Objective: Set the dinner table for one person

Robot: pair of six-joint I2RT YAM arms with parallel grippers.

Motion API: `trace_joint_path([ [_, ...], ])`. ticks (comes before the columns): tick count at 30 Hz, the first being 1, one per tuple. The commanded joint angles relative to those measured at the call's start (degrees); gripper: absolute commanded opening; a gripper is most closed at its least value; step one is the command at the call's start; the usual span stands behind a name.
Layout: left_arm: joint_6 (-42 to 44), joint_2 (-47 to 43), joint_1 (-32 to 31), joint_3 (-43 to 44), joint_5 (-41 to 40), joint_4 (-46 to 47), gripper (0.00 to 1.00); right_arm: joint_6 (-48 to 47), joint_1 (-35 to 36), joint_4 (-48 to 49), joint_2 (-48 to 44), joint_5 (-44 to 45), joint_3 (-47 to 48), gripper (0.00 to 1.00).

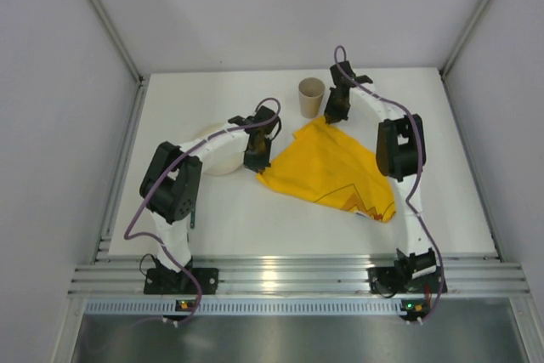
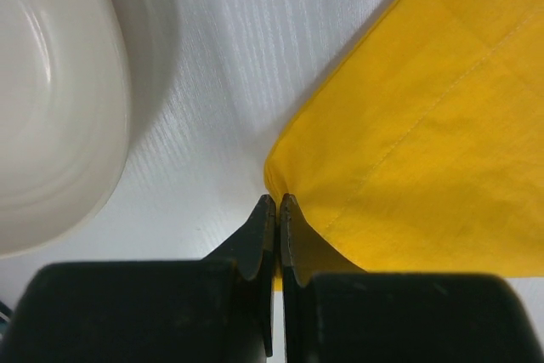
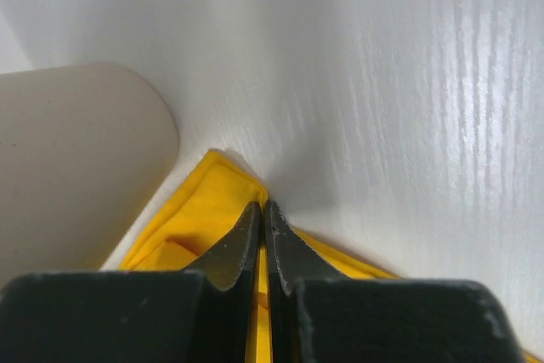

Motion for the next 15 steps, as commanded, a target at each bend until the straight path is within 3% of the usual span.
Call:
trace_joint_path([
  [1,1.26,-2.39,0.10,3.81,-0.59,-2.73,0.00,-2.81,-1.32,-3.22,-4.13,5.63,-7.27,0.00],
  [9,2.84,-14.59,0.01,4.87,-4.71,-6.78,0.00,-5.72,-5.81,-3.28,-29.79,10.64,-17.49,0.00],
  [15,4.16,-23.04,-0.07,11.36,-5.78,-10.82,0.00,-6.60,-5.72,-8.02,-51.67,13.37,-22.23,0.00],
])
